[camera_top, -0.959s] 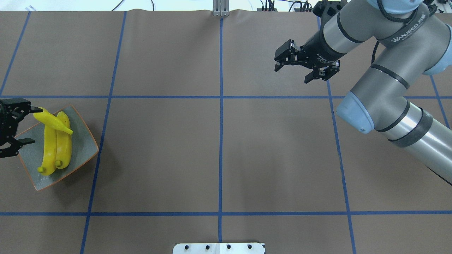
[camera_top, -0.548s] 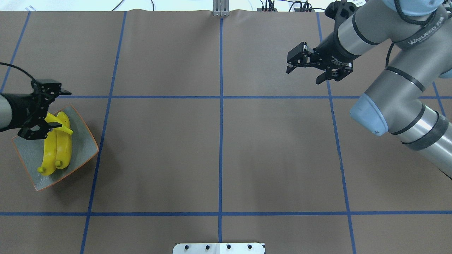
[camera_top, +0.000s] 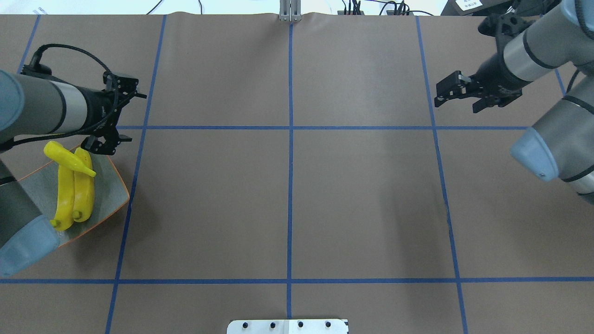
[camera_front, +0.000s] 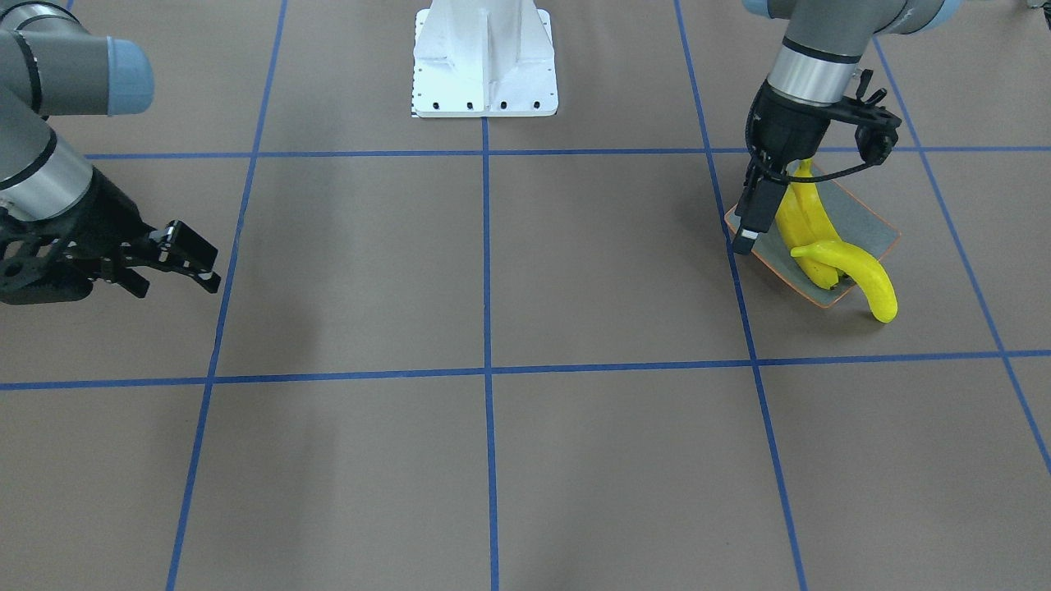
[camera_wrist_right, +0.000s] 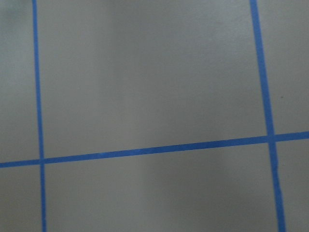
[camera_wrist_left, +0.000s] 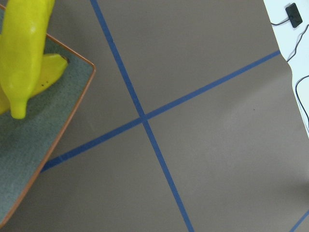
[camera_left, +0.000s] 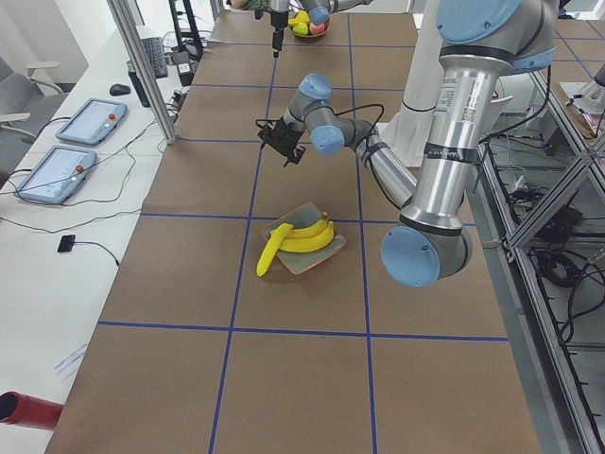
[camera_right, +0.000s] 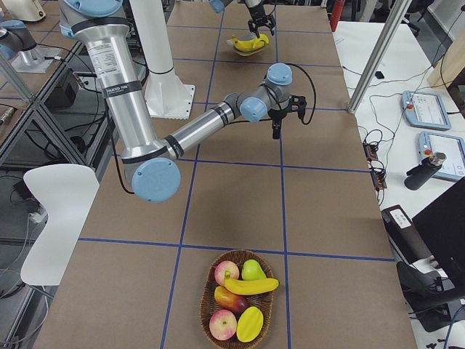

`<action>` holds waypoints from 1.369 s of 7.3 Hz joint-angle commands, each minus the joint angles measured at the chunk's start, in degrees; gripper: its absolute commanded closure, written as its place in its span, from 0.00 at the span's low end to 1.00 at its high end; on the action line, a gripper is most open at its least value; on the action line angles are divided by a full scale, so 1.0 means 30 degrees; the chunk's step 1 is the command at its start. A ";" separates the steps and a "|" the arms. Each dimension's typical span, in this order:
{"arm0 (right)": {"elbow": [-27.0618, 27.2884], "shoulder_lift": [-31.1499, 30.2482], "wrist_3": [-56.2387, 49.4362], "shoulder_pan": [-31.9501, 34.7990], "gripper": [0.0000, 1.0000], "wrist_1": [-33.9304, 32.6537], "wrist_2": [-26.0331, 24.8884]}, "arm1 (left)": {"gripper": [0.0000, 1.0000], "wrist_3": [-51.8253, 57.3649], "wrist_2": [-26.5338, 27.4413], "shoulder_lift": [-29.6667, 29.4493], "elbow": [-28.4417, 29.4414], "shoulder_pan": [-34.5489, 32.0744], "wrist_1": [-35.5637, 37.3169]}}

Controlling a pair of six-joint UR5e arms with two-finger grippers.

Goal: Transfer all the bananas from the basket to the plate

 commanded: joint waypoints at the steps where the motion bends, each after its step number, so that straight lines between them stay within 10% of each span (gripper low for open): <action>1: -0.0274 -0.3311 -0.5324 0.2416 0.00 -0.0142 -0.0064 | 0.00 0.0000 0.0039 -0.1565 0.0291 0.0868 0.1429; 10: -0.7453 -0.4439 -1.8003 0.7614 0.00 -0.1841 -0.4223 | 0.00 0.0001 0.0244 -0.1742 0.0555 0.1223 0.1372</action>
